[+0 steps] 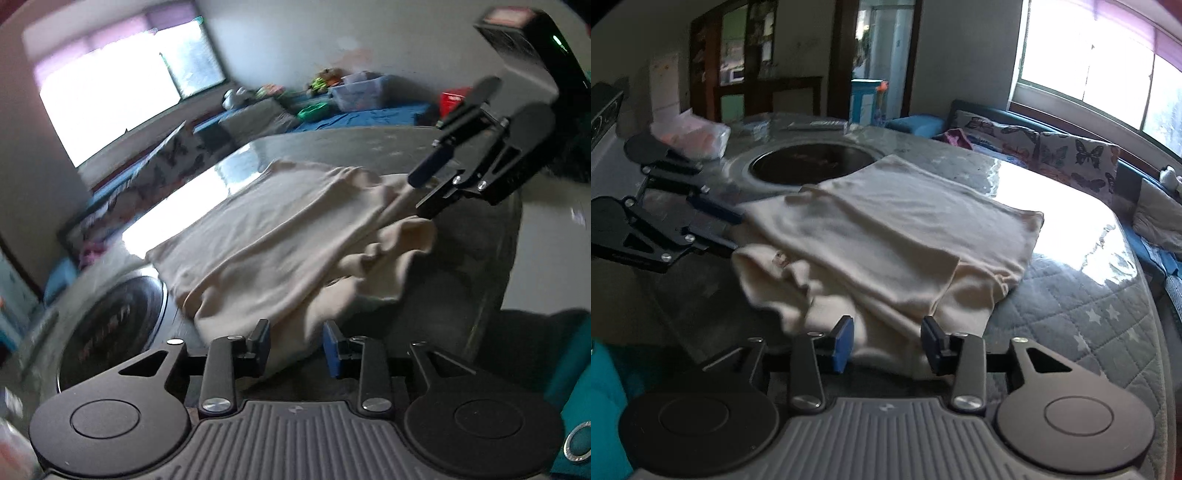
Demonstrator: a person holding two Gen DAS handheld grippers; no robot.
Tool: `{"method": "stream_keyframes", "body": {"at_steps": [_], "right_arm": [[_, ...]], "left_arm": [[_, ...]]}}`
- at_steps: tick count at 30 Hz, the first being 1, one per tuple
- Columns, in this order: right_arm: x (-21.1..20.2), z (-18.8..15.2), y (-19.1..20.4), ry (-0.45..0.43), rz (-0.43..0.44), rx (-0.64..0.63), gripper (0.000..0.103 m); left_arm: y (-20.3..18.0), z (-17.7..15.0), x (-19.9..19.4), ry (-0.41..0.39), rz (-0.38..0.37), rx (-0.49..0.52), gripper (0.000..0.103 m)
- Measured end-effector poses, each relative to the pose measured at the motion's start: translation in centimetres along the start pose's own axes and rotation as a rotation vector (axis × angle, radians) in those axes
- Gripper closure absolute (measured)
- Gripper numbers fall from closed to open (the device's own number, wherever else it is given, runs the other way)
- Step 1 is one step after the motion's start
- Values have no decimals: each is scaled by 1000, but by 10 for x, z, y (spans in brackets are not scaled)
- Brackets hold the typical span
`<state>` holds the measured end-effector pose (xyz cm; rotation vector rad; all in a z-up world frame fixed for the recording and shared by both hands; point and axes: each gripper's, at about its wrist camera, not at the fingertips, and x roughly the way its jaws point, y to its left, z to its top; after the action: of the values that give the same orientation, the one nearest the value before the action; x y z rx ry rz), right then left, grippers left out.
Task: Fold clothes
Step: 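Grasp the sweatshirt hem with the right tool and lift it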
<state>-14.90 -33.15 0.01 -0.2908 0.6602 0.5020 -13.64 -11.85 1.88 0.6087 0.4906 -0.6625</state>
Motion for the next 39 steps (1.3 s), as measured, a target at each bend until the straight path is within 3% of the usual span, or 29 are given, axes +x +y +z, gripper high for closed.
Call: {"method": "stream_keyframes", "body": {"at_steps": [6, 8, 9, 10, 12, 18, 21, 25, 29, 33, 39], "right_arm": [[-9, -7, 12, 10, -14, -96, 47], [-11, -10, 15, 7, -15, -124, 44], [-11, -11, 17, 5, -15, -137, 44], [-12, -12, 19, 2, -16, -149, 43], [-10, -14, 22, -3, -17, -175, 42], [1, -6, 25, -54, -32, -220, 39], [12, 3, 22, -80, -24, -225, 39], [28, 14, 15, -73, 25, -203, 52], [40, 23, 4, -37, 71, -148, 84], [42, 30, -2, -20, 96, -90, 87], [39, 43, -13, -30, 118, -8, 88]], "left_arm": [[-17, 5, 11, -56, -11, 80, 68], [-17, 6, 14, -68, -18, 80, 73], [-16, 7, 15, -73, -21, 76, 82], [-14, 8, 16, -79, -23, 67, 92], [-7, 13, 17, -90, -31, 27, 94], [35, 33, 22, -122, -55, -142, 95], [47, 39, 27, -128, -62, -169, 95], [53, 40, 31, -123, -76, -194, 95], [51, 31, 33, -106, -86, -207, 94], [44, 21, 27, -95, -75, -193, 87], [33, 4, 20, -68, -31, -144, 65]]}}
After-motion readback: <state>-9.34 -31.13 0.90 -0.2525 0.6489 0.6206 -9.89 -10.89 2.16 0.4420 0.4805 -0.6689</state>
